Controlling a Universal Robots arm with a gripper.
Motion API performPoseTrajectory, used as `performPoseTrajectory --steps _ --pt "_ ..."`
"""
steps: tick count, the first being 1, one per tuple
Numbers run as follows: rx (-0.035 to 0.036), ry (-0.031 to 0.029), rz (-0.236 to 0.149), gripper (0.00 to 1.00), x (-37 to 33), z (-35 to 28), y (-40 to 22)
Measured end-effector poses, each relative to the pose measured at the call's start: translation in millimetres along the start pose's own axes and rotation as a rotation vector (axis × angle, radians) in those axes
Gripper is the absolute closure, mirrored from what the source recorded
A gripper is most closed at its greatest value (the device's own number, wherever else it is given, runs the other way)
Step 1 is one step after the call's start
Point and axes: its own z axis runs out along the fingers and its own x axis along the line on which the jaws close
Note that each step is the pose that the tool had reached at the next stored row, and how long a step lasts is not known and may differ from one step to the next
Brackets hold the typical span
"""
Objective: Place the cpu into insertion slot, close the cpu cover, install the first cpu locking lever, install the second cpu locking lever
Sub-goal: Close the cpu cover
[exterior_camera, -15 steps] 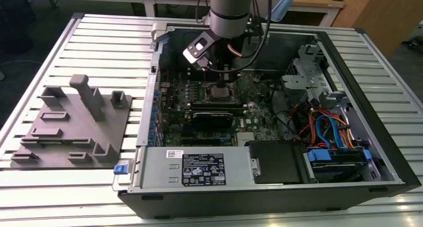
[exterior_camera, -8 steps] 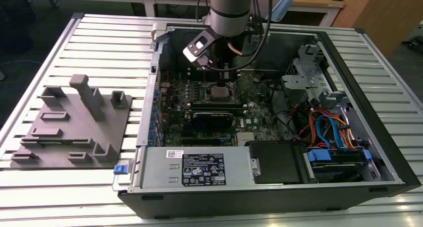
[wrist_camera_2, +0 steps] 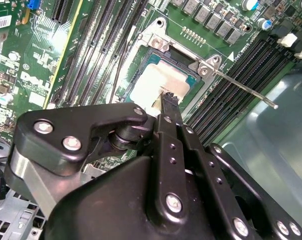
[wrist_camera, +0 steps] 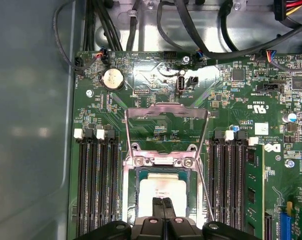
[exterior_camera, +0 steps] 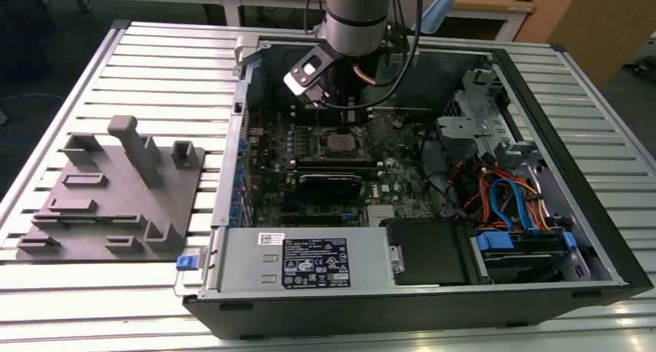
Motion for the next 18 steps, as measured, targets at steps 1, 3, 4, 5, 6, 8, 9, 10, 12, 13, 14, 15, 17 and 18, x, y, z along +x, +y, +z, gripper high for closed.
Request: performPoseTrajectory --steps 1,3,4,5,6,8,9,10,12,13,14,15,17,18 --pt "0.0001 -0.0001 0.0 0.89 0.0 -1.4 0.0" --pt "0.0001 -0.0001 0.0 0.89 0.0 -2.0 0.1" --pt "0.0001 -0.0002 0.0 0.89 0.0 -2.1 0.1" --pt "0.0001 -0.0002 0.0 0.89 0.0 -2.3 0.1" --pt "0.0002 -0.0003 0.0 0.89 0.0 -2.5 0.1" --pt "0.0001 -0.0002 0.0 0.89 0.1 -3.1 0.1" --pt "0.0001 -0.0002 0.0 0.89 0.1 -3.4 0.1" --pt "0.0001 -0.0003 0.0 0.89 0.1 -3.9 0.1" --pt "0.0001 -0.0001 0.0 0.89 0.1 -4.9 0.2" --pt "0.0001 -0.0001 0.0 0.89 0.2 -5.7 0.2" --pt "0.0001 -0.0001 0.0 0.89 0.2 -6.5 0.3" --pt "0.0001 -0.0001 0.0 0.89 0.2 -7.6 0.3" --pt "0.0 -0.0001 0.0 0.89 0.3 -9.9 0.4" --pt "0.0001 -0.0002 0.0 0.89 0.3 -10.9 0.4"
